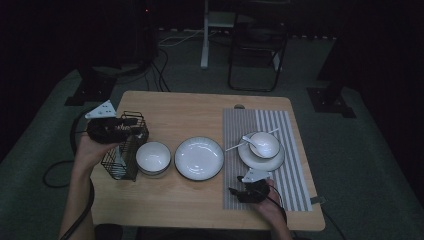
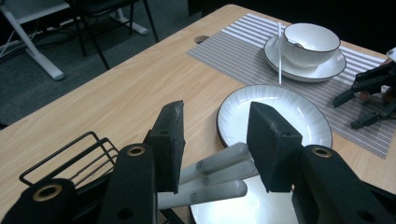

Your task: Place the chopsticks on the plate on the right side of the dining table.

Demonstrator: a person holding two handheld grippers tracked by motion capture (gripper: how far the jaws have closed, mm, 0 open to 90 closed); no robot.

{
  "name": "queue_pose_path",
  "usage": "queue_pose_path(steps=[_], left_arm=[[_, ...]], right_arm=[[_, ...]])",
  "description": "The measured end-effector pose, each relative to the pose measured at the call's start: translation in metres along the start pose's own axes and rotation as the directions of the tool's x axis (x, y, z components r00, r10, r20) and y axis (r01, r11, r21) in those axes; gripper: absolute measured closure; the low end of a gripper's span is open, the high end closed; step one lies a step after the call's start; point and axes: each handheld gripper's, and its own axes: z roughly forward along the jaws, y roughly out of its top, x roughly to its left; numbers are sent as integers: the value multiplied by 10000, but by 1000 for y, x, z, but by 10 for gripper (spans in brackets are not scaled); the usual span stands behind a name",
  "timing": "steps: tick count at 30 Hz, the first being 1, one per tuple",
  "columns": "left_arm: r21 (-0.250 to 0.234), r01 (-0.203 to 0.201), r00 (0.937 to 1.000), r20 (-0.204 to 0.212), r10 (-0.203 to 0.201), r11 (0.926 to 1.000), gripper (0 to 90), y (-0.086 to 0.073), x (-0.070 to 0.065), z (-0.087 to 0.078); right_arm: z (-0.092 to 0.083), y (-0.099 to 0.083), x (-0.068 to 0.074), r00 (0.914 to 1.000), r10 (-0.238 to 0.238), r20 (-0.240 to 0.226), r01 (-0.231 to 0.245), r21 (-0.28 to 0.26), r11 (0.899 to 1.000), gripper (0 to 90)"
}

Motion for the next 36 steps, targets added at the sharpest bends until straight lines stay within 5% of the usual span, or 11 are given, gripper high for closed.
queue_pose_path(steps=[16, 36], left_arm=[[-171, 154, 9995, -259, -159, 9997, 581, -2, 8, 4], [-275, 73, 9998, 173, -68, 9996, 552, -6, 3, -2]], right_arm=[[0, 0, 0, 10000, 38, 8, -38, 13, 10000, 410], [0, 0, 0, 10000, 44, -2, -44, 15, 10000, 405]])
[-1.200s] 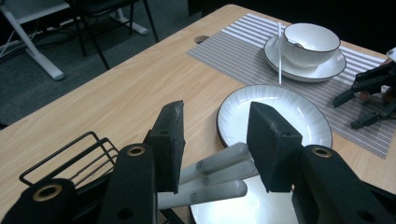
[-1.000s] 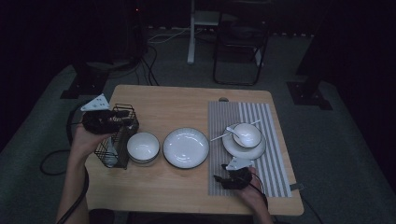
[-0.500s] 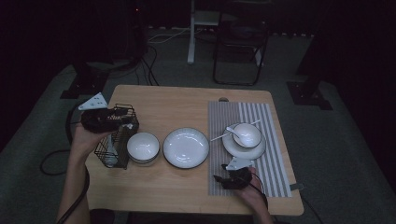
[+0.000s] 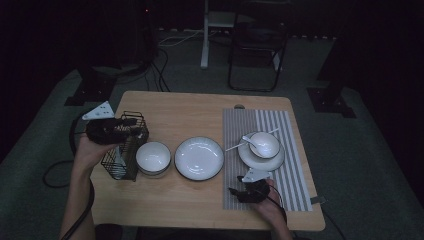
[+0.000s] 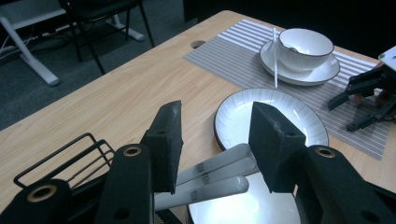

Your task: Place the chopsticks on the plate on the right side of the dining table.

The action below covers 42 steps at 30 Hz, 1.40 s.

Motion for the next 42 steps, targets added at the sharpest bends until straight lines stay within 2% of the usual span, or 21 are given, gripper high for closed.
queue_pose_path(steps=[6, 9, 19, 25, 33, 42], left_arm=[[86, -17, 10000, 3, 17, 10000, 552, 0, 1, 0], [182, -26, 9997, -242, 31, 9998, 558, 2, 4, 3], [113, 135, 9997, -194, -133, 9998, 576, 3, 11, 10], [566, -6, 9997, -245, 20, 9984, 592, 8, 18, 18], [1287, 215, 9998, -80, -207, 9915, 637, 8, 35, 35], [1551, 399, 9991, 63, -414, 9871, 632, 6, 45, 46]], right_arm=[[0, 0, 0, 10000, -49, -42, 49, 19, 10000, 393], [0, 0, 0, 10000, -51, -40, 51, 21, 10000, 393], [0, 0, 0, 10000, -50, -41, 50, 20, 10000, 393], [0, 0, 0, 10000, -50, -39, 51, 21, 10000, 393], [0, 0, 0, 10000, -43, -38, 43, 23, 10000, 393], [0, 0, 0, 10000, -47, -38, 47, 25, 10000, 393]])
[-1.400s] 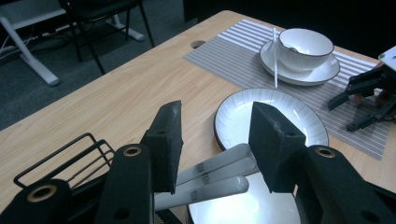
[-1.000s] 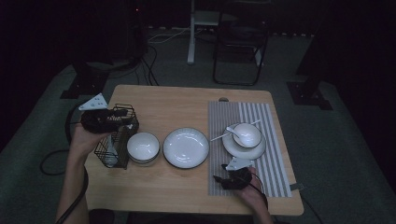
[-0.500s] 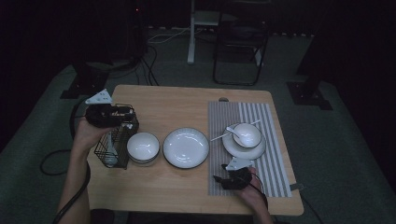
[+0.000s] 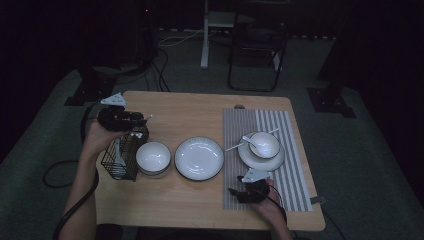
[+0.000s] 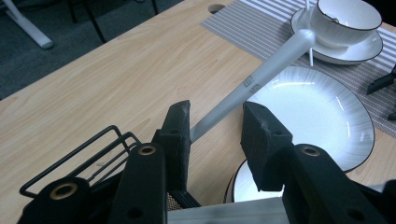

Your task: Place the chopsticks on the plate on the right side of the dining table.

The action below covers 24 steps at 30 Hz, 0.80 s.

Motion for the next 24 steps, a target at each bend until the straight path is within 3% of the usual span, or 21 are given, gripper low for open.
queue_pose_path(steps=[12, 24], left_arm=[[200, 78, 9999, 138, -81, 9998, 621, 6, 8, 16], [348, 87, 9999, -110, -83, 9994, 648, 2, 13, 24]], right_arm=[[0, 0, 0, 10000, -1, -1, 1, -4, 10000, 393], [0, 0, 0, 10000, 5, -2, -5, -1, 10000, 393]])
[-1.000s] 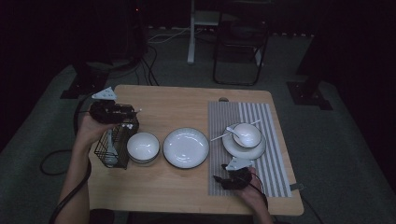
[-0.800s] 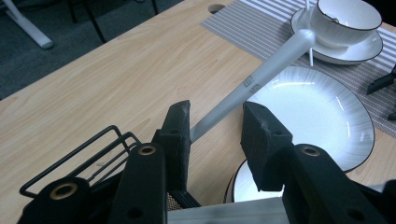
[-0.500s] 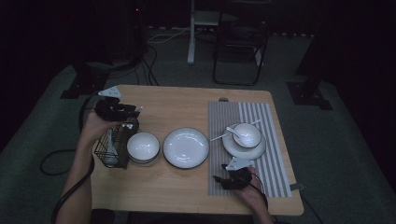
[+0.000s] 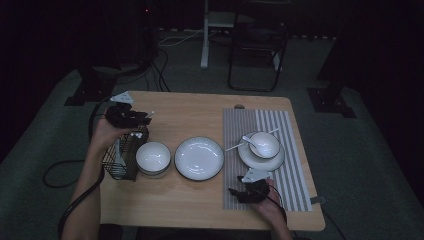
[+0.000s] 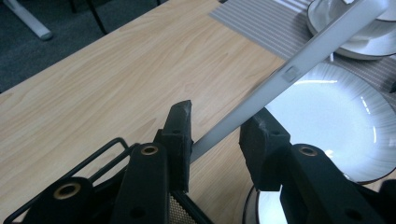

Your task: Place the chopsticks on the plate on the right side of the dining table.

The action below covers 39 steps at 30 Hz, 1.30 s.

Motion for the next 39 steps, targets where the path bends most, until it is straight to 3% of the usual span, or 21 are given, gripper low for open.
queue_pose_path(steps=[5, 13, 26, 39], left_arm=[[205, 25, 9998, -210, -21, 9998, 649, -3, 3, 2], [217, -424, 9950, -895, 442, 9989, 707, 0, -2, -1], [-505, -819, 9754, -2092, 696, 9954, 799, 1, -4, -19], [-806, -958, 9707, -2283, 752, 9921, 844, 8, -6, -24]], right_arm=[[0, 0, 0, 10000, -5, 0, 5, -2, 10000, 393], [0, 0, 0, 10000, -5, 0, 5, -3, 10000, 393], [0, 0, 0, 10000, -2, 1, 2, 0, 10000, 393], [0, 0, 0, 10000, -1, 2, 1, 0, 10000, 393]])
